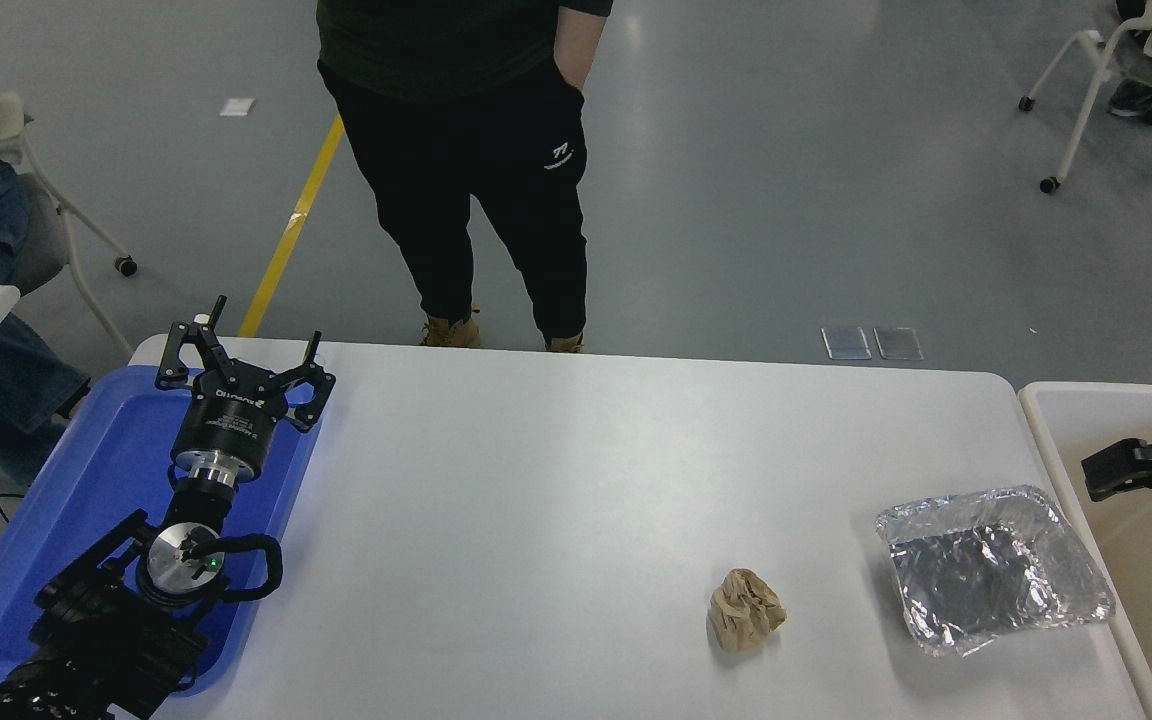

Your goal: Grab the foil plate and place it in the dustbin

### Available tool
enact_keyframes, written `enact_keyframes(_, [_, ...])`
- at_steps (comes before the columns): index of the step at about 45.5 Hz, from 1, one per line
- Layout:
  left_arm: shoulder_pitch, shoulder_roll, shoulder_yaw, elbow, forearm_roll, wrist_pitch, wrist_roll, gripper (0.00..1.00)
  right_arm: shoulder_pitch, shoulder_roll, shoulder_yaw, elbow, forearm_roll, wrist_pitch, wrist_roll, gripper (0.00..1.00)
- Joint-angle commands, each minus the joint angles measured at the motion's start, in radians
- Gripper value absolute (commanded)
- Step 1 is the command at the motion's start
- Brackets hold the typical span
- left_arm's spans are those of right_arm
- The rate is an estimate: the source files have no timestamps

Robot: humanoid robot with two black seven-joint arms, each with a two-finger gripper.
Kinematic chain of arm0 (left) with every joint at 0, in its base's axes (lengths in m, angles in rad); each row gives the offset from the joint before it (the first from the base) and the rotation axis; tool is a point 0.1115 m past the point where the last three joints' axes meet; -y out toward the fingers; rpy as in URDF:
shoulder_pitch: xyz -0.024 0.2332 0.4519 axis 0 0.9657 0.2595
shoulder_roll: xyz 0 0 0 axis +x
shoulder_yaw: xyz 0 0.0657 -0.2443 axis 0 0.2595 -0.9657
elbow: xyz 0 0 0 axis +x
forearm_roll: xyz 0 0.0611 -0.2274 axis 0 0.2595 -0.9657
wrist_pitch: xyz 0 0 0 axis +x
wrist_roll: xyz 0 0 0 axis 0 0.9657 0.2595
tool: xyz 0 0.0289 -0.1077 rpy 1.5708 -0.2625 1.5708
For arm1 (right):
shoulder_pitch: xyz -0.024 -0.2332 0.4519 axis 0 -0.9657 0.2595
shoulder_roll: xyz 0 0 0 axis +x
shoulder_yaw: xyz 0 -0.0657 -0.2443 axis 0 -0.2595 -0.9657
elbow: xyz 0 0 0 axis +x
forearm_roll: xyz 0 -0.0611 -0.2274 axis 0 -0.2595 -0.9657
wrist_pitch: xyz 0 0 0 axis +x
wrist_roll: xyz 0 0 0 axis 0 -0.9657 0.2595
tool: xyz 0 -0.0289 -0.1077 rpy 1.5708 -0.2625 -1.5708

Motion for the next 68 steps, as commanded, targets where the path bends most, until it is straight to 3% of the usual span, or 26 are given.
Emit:
enact_keyframes(1, [0.0, 0.0, 0.0, 0.0, 0.0, 0.0, 0.0, 1.0, -0.187, 0.059, 0.085, -0.101, -0.031, -0.135, 0.0, 1.0])
enact_keyframes(12, [0.0, 0.0, 0.0, 0.0, 0.0, 0.0, 0.0, 1.0, -0.34, 0.172, 0.111, -0.236, -0.02, -0.269, 0.0, 1.0])
enact_keyframes(40, [0.0, 0.0, 0.0, 0.0, 0.0, -0.002, 0.0, 1.0, -0.503, 0.229, 0.213, -0.379, -0.015, -0.295, 0.0, 1.0])
enact_keyframes(47, [0.0, 0.0, 0.0, 0.0, 0.0, -0.002, 0.0, 1.0, -0.512, 0.229, 0.222, -0.382, -0.015, -0.307, 0.003, 0.95])
enact_keyframes(54, [0.0, 0.0, 0.0, 0.0, 0.0, -0.002, 0.0, 1.0, -0.517, 0.229, 0.23, -0.382, -0.015, -0.307, 0.009, 0.73])
enact_keyframes(57, [0.0, 0.0, 0.0, 0.0, 0.0, -0.002, 0.0, 1.0, -0.521, 0.229, 0.231, -0.382, -0.015, -0.31, 0.017, 0.53])
enact_keyframes(62, [0.0, 0.0, 0.0, 0.0, 0.0, 0.0, 0.0, 1.0, -0.521, 0.229, 0.237, -0.389, -0.014, -0.315, 0.037, 0.29])
enact_keyframes(65, [0.0, 0.0, 0.0, 0.0, 0.0, -0.002, 0.0, 1.0, -0.523, 0.229, 0.262, -0.397, -0.011, -0.316, 0.044, 0.23])
enact_keyframes(68, [0.0, 0.0, 0.0, 0.0, 0.0, -0.002, 0.0, 1.0, -0.527, 0.229, 0.276, -0.399, -0.004, -0.316, 0.055, 0.03])
